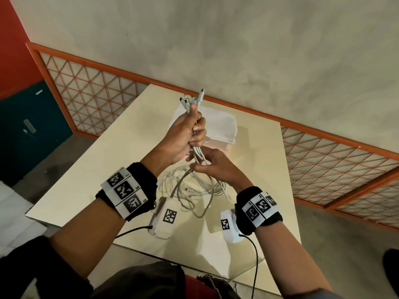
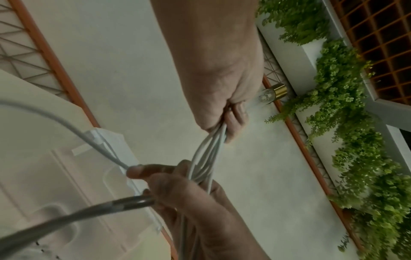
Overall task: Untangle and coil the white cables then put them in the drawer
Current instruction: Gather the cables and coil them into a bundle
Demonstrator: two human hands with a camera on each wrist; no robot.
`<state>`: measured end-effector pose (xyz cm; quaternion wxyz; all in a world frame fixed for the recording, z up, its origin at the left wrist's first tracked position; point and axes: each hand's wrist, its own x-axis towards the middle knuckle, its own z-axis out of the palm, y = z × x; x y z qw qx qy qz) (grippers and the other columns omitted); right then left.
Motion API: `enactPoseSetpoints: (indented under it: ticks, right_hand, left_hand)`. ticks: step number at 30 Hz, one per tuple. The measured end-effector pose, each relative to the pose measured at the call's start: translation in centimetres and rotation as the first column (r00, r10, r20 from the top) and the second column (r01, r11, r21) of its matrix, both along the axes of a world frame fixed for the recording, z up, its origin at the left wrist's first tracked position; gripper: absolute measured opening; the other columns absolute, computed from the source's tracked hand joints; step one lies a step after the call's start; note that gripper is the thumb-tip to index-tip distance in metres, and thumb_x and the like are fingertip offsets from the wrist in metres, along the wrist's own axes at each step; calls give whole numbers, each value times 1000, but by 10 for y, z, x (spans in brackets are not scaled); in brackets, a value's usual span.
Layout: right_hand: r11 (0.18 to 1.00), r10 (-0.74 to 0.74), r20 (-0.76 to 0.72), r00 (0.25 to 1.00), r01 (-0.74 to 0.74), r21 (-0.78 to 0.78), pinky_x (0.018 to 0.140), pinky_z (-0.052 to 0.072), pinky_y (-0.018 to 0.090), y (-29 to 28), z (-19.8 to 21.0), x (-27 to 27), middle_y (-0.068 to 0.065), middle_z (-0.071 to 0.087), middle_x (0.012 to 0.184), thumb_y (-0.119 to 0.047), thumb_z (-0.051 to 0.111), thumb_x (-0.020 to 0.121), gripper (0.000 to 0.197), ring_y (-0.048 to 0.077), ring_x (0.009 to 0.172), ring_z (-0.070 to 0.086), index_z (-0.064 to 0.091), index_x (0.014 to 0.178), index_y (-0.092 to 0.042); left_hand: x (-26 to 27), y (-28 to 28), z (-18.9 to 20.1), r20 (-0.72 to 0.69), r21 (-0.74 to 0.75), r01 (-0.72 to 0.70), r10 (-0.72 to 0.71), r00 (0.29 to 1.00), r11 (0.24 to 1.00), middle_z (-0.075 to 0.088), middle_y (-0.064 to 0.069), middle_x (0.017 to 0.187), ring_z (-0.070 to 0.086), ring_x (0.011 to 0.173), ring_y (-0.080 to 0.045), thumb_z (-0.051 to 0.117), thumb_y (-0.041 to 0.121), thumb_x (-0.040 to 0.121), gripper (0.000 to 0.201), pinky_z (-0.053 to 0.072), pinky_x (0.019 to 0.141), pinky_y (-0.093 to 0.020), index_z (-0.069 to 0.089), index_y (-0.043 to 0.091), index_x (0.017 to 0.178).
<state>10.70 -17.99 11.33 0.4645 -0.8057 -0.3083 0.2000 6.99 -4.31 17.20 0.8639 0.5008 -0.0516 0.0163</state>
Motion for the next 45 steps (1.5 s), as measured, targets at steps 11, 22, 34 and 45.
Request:
enactPoseSetpoints:
  ticks: [11, 22, 34, 45]
  right_hand:
    - [994, -78, 79, 994, 71, 85, 69, 37, 21, -14, 0, 36, 2, 41, 76, -3, 71, 80, 25, 15, 71, 41, 47, 72, -5]
    - [999, 35, -230, 973, -40, -17, 46, 32, 23, -41, -12, 34, 7, 44, 55, -24, 77, 79, 23, 15, 43, 37, 57, 68, -19]
    - [973, -204, -102, 974, 191, -131, 55, 34, 18, -39, 13, 38, -2, 44, 54, -48, 39, 98, 53, 6, 48, 38, 47, 59, -14]
    - [978, -163, 139, 977, 178, -106, 59, 33, 28, -29, 31, 52, 2, 44, 48, -33, 48, 97, 52, 12, 45, 35, 55, 53, -7]
  left_hand:
    - [13, 22, 9, 1, -40, -77, 77, 997, 996, 31, 11, 48, 21, 37, 0, 18, 40, 102, 42, 18, 35, -13, 30, 20, 67]
    - [26, 44, 14, 69, 66, -197, 193, 979, 978, 29, 11, 49, 21, 40, -1, 22, 39, 102, 39, 14, 38, -16, 32, 22, 68]
    - [22, 33, -21, -80, 887, 95, -52, 995, 452, 67, 1, 78, 59, 63, -5, 87, 44, 53, 50, 47, 62, -22, 63, 24, 92]
    - [8, 9, -26, -179, 775, 217, -123, 976, 593, 61, 15, 51, 53, 49, 6, 75, 14, 78, 14, 38, 53, -7, 64, 20, 74]
